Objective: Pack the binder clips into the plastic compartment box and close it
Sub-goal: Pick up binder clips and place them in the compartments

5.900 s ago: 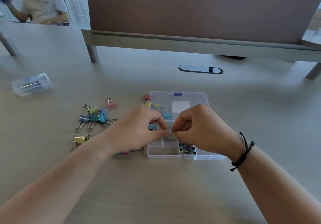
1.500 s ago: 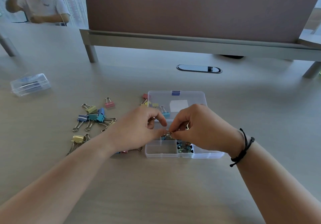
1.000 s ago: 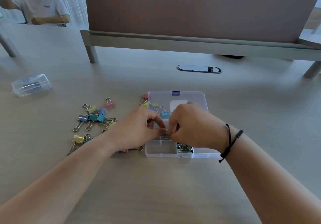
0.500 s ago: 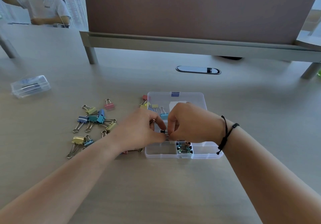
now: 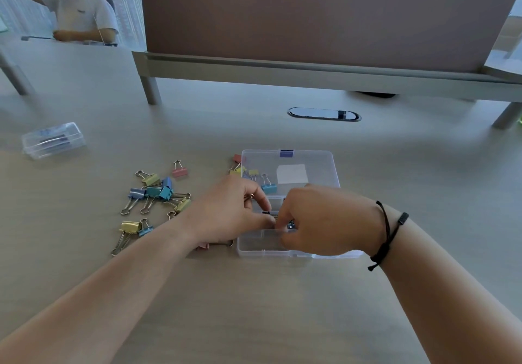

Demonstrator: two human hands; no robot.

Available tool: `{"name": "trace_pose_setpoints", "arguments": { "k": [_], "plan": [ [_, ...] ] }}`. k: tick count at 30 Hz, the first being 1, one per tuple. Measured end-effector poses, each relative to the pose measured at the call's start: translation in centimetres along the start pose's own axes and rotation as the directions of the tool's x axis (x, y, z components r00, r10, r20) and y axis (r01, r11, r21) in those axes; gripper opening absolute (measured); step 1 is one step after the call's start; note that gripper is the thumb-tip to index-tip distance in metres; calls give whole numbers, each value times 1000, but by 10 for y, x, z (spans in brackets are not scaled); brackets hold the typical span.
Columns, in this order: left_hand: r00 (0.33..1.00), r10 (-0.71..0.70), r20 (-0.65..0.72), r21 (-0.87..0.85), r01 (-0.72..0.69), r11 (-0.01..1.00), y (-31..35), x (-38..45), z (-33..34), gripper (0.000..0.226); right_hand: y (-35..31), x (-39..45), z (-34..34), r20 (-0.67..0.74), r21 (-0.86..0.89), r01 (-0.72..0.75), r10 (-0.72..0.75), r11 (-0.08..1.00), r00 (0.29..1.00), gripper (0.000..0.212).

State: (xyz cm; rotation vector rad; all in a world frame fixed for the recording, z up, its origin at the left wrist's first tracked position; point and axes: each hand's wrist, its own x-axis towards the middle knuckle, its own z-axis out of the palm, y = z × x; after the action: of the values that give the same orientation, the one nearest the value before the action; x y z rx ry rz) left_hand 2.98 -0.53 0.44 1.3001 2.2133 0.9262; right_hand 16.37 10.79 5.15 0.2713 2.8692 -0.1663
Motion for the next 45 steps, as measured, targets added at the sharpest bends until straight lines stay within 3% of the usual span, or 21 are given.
{"name": "trace_pose_setpoints", "arguments": {
  "k": [4,11,17,27,32,37,40,45],
  "plan": [
    [1000,-9,19,-39,10,999,0,1,-2,9,-1,3,0,45,-5,-23,23,1000,999,30],
    [1000,0,21,2,0,1000,-4,1,-1,15,3,-1,-3,40,93,-5,1,996,999,45],
    [999,-46,16,-31,47,998,-1,3,1,18,3,0,-2,67,122,8,-17,993,998,41],
    [998,-61,32,-38,62,997,0,3,0,15,21,-8,-5,28,387,-49,41,921,999,25],
    [999,-13,47,-63,16,998,5,-1,-7,20,28,-7,-5,-137,486,1,74,874,988,18],
    [1000,-12,13,-321,16,947,13,-3,-8,23,23,4,3,-439,667,187,178,721,880,6],
    [999,13,33,-436,3,900,15,-4,-5,30,10,7,9,-469,698,277,128,660,874,8],
    [993,74,93,-416,-29,909,17,-9,-6,38,7,12,16,-491,668,290,112,685,864,11]
  ]
}}
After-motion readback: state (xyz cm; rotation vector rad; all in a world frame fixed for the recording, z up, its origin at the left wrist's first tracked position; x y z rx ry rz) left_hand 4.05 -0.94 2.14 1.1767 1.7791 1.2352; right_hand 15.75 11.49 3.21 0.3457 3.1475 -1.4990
